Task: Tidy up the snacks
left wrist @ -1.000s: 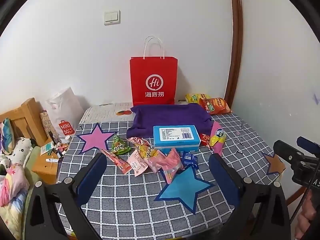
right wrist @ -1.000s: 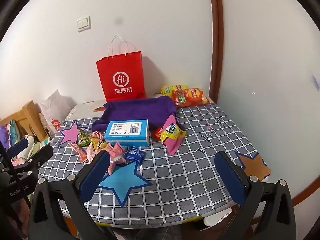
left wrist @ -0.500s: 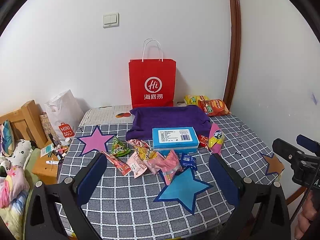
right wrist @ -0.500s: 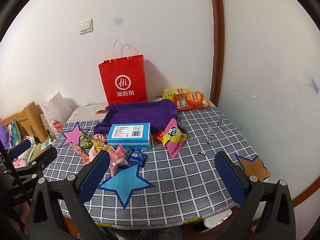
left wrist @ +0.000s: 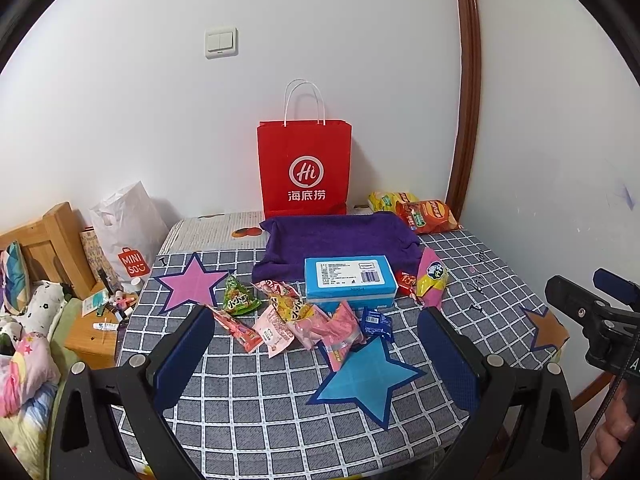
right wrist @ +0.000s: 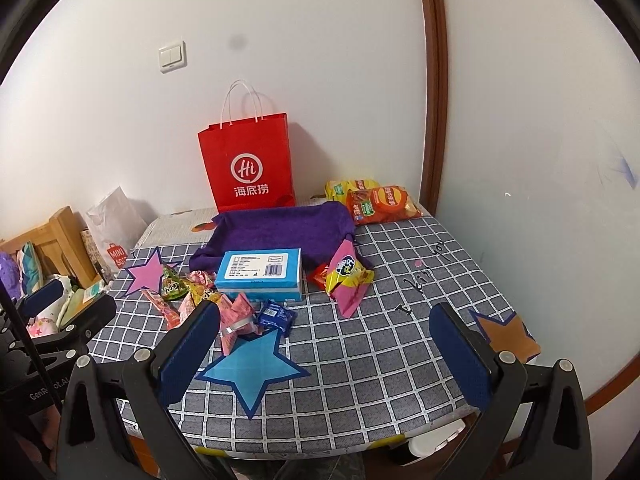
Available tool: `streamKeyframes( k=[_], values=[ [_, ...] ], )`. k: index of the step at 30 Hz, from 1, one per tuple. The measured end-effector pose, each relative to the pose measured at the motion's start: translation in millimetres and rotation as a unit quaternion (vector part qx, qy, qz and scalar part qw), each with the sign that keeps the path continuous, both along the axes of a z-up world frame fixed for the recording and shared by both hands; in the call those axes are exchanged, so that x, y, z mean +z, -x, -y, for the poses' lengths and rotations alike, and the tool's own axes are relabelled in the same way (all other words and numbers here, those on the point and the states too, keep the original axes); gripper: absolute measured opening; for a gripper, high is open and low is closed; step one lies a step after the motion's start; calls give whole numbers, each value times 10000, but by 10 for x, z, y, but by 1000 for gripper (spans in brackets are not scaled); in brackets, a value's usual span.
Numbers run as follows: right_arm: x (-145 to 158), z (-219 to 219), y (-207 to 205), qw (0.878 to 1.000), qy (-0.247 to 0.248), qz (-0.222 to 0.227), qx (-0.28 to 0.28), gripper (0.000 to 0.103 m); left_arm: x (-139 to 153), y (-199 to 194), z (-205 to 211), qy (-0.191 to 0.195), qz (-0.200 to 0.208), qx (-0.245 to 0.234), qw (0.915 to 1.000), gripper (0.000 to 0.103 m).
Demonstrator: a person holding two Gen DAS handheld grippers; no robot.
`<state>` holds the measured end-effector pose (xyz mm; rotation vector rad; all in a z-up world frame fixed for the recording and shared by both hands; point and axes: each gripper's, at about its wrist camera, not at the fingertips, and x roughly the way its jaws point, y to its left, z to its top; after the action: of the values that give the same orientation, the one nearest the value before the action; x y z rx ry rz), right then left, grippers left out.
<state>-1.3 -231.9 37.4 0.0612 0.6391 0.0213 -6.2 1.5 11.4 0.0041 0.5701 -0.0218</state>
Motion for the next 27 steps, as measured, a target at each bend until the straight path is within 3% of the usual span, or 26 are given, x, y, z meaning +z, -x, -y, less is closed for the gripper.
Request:
streamKeyframes(
  k=[27],
  values=[
    [-17, -19, 15, 10000, -12, -10, 7, 103, 22, 9, 28, -5, 9, -3, 10000, 102]
  ],
)
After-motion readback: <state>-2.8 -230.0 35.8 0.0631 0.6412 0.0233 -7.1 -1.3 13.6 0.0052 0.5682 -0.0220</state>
